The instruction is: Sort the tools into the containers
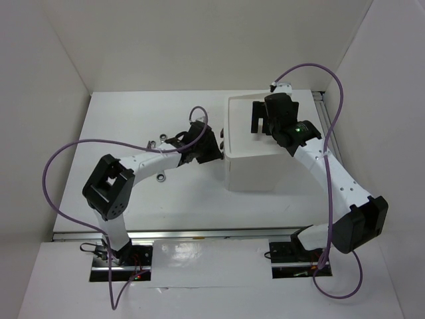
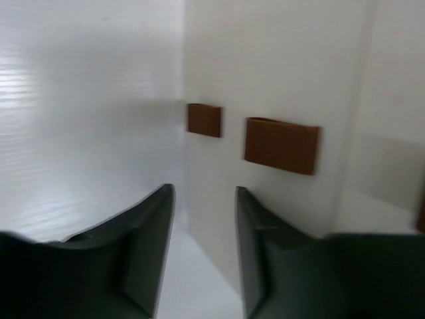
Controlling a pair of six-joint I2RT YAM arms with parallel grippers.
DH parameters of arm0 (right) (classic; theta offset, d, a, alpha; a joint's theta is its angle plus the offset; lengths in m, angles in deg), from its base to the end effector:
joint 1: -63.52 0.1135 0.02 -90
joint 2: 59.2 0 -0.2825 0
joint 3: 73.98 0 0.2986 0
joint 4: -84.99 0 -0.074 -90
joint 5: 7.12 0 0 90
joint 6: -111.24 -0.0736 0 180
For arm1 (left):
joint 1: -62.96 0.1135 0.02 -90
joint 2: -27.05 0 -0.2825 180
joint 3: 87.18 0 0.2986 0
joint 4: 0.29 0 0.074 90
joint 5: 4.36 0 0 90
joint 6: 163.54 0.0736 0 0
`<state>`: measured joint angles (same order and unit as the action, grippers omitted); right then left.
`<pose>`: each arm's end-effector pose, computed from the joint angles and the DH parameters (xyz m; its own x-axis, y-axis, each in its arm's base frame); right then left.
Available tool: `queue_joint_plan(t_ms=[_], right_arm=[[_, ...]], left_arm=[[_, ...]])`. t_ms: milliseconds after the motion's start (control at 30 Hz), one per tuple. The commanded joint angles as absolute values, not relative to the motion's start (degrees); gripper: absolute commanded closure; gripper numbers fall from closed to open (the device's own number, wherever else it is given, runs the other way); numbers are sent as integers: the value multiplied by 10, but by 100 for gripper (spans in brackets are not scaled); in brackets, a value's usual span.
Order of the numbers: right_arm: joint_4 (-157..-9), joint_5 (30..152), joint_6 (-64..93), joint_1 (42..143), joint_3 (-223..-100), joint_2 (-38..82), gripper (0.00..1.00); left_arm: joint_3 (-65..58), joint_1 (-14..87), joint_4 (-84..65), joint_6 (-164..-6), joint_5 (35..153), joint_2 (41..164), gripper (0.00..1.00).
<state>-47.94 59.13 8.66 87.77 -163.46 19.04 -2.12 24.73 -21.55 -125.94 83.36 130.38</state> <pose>0.3494 0.1249 0.3655 -0.5380 -0.0237 -0.8426 0.0399 0.9978 -0.0535 0.3808 -0.2963 0.2009 -0.7759 -0.3966 -0.4907 -0.0336 0.8026 -0.5956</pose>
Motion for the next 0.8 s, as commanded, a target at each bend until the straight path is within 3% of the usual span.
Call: queue_joint_plan(t_ms=[0,67,167,300,467,767], right_arm=[[-392,654,108,908,-1608,225,0],[-392,654,108,908,-1608,225,0],[-392,654,108,908,-1608,225,0],[-392,646,103,908,-1608,225,0],[-392,651,97,908,-1608,231,0],[-398,657,97,908,-1608,231,0]], left_arm=[[-55,281,-233,-1288,802,1273,45],[-83,318,-169,-1280,826,1273,21],[-146,372,-73,-1292,939,1289,17],[-199,400,86,-1337,1053,1333,17],[-228,400,230,-1420,1140,1402,27],[-240,378,453,-1573,1169,1513,34]])
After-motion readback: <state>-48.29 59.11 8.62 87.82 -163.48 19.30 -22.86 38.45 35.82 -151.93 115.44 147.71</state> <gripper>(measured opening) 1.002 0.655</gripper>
